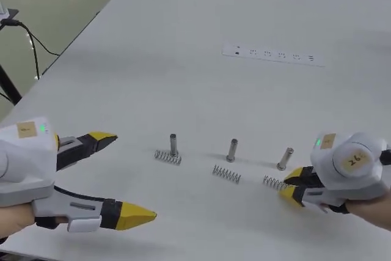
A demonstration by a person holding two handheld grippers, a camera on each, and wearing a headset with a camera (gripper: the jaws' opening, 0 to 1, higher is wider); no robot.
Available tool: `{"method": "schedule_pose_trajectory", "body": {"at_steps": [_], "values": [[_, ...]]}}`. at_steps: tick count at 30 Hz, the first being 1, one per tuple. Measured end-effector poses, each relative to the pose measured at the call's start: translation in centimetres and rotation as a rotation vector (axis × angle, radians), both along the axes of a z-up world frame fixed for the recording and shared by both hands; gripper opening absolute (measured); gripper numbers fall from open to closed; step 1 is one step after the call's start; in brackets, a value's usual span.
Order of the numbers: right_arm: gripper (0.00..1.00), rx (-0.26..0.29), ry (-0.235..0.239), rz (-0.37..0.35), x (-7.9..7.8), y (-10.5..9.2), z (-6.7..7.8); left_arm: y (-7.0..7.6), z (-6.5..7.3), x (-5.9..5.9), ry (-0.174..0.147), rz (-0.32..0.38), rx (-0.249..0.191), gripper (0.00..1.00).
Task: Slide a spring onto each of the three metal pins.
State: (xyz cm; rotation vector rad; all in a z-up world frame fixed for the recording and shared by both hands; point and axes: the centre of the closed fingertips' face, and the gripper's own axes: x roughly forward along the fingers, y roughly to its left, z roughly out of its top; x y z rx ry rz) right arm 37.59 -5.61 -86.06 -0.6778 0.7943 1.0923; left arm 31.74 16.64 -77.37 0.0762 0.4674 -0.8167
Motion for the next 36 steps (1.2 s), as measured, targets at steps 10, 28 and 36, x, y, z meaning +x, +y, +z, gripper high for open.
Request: {"method": "schedule_pose_trajectory", "body": {"at_steps": [10,28,36], "values": [[0.08,0.007,-0.014,0.037,-0.2,0.1,0.1,-0.2,-0.2,-0.2,0.010,-0.017,0.007,0.98],[0.08,0.052,-0.061,0.143,-1.7,1.4,3.1,-3.4,-0.2,-0.1,0.038,-0.162,-0.012,0.93],[0.08,0.039,-0.062,0.208,-2.7,2.5,3.6,-5.0,-0.3,-0.2,0.056,-0.244,-0.011,0.89]]}}
